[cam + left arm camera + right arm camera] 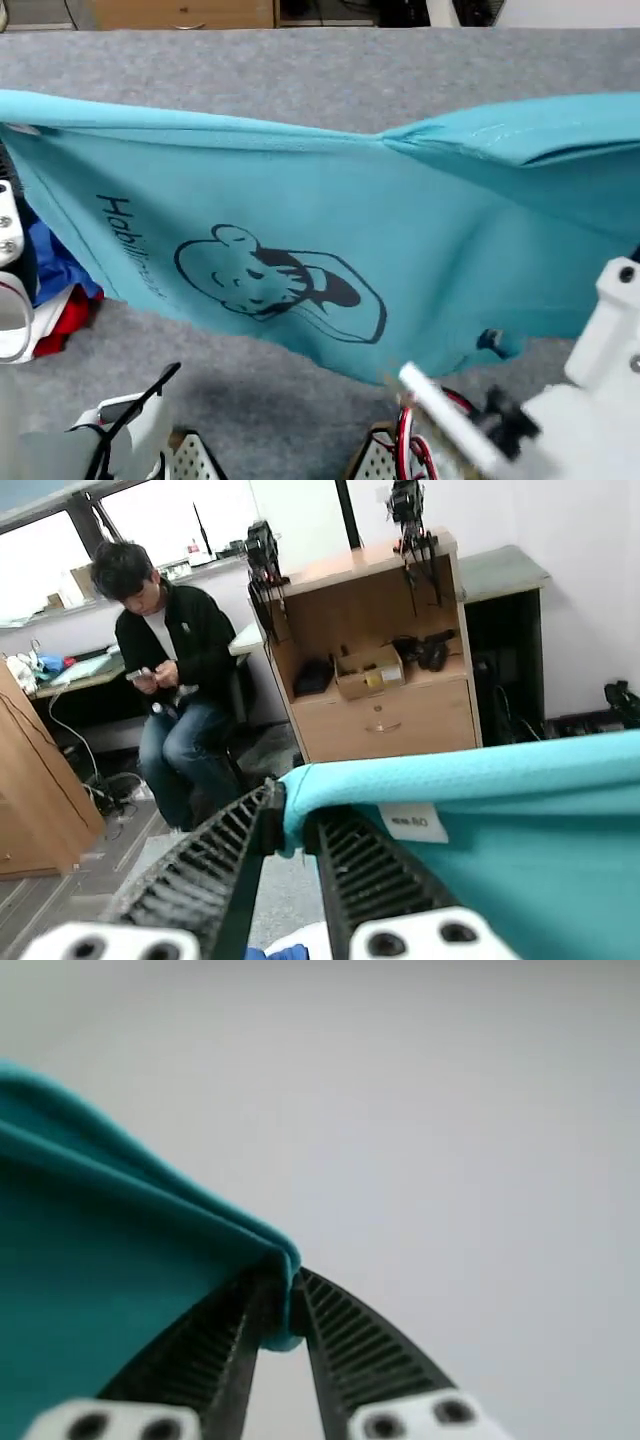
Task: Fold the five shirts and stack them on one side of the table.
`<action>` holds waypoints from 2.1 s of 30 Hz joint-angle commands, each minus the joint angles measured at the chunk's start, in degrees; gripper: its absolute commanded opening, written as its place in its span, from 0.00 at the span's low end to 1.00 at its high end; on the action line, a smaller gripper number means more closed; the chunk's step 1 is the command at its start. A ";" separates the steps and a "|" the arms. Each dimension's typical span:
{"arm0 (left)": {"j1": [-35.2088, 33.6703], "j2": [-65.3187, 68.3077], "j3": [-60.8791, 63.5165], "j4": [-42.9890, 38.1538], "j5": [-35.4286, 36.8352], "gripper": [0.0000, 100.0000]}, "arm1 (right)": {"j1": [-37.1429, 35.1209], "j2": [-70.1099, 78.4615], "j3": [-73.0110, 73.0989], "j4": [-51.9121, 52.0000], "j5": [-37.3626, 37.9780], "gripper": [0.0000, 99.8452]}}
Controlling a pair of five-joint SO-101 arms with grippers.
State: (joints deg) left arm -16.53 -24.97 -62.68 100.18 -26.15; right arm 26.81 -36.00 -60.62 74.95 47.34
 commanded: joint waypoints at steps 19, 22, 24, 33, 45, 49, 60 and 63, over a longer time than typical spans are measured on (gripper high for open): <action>-0.53 0.66 52.48 -18.81 -4.75 0.02 | 0.31 0.48 36.79 -2.55 0.88 0.00; -0.35 0.66 49.49 -18.99 -4.66 0.02 | 0.04 -0.66 36.97 -3.16 0.88 0.00; -0.35 0.66 48.53 -18.99 -4.66 0.02 | -0.04 -1.10 37.05 -2.99 0.88 0.00; -0.88 1.36 57.93 -19.52 -4.84 0.02 | -8.04 -1.01 49.54 -0.97 0.35 0.00; -18.46 6.99 84.66 -41.85 -14.07 0.02 | -25.36 -0.92 79.25 0.35 -6.59 0.00; -25.41 11.21 79.47 -42.20 -16.00 0.02 | -35.82 -0.84 86.20 0.70 -10.11 0.00; -29.80 25.01 65.93 -41.76 -16.70 0.02 | -65.63 11.21 95.69 -8.88 -15.74 0.00; -29.80 26.95 65.05 -41.76 -16.70 0.02 | -69.67 19.30 93.41 -10.90 -15.74 0.00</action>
State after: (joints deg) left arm -45.01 1.58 6.15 59.03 -42.86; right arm -38.86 -22.46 35.12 66.42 32.22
